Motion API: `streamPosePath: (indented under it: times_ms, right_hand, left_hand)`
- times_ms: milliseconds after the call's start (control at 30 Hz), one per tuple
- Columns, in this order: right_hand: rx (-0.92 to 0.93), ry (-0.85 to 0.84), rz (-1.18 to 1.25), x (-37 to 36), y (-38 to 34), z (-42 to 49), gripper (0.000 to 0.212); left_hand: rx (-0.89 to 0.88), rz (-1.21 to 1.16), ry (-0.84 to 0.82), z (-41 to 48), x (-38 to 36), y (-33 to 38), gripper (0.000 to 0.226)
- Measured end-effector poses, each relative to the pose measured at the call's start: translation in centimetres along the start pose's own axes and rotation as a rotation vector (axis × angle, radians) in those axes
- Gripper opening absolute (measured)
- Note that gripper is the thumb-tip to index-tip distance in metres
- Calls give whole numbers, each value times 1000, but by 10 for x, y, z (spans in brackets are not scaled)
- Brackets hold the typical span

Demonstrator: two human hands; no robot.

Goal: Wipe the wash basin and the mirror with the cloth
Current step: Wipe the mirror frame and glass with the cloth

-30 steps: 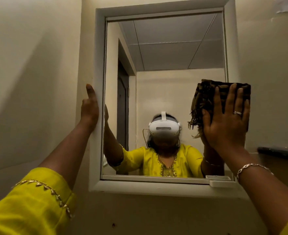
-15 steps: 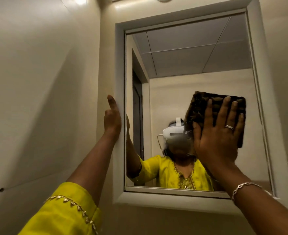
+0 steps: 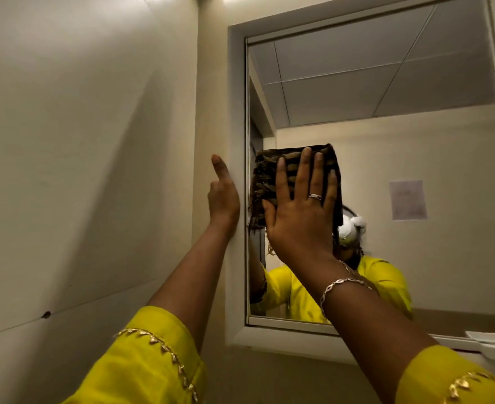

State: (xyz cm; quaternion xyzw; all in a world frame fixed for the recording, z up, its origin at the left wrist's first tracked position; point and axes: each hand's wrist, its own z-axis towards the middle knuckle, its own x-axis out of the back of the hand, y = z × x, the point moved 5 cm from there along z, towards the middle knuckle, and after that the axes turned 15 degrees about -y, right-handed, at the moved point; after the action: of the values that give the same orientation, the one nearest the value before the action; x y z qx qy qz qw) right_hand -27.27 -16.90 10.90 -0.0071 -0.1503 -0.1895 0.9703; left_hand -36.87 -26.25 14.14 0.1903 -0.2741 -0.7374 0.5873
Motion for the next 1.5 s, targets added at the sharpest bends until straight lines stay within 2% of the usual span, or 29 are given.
streamPosePath:
  times_ms: [133,300,500,600,667,767,867,900,1034,1134,1301,1501]
  right_hand:
    - [65,-16,-11,-6,-18,5,65]
    - [208,-11,-8,-7,-21,-2,63]
    - [290,-72,-17,-10,-9,-12,60]
    - [301,-63,-48,-6,9,-23,59]
    - [301,-46,-61,-1,26,-30,59]
    - [288,-36,-72,8,52,-37,59]
    - [257,-58,-81,14,80,-42,59]
    - [248,-67,-79,16,88,-43,59]
    - [217,-85,-88,25,116,-47,59]
    - [195,-92,-94,29,131,-48,59]
    - [181,-73,-97,38,157,-49,59]
    - [62,-50,-148,50,202,-48,61]
  left_hand:
    - [22,-135,-85,4,-2,-7,75]
    - [12,-191,-98,4,-2,-4,79]
    - [31,-148,-72,-9,2,6,66]
    - [5,-90,-5,-14,1,14,45]
    - [-2,-44,11,-14,4,14,44]
    - [12,-55,-11,-8,7,3,71]
    - [65,-65,26,0,7,-10,112]
    - [84,-58,40,-2,8,-7,114]
    - [113,-9,78,-3,7,0,88]
    - [115,14,97,-3,6,0,81]
    - [124,58,99,-3,5,-2,81]
    - [115,12,65,-2,6,-5,92]
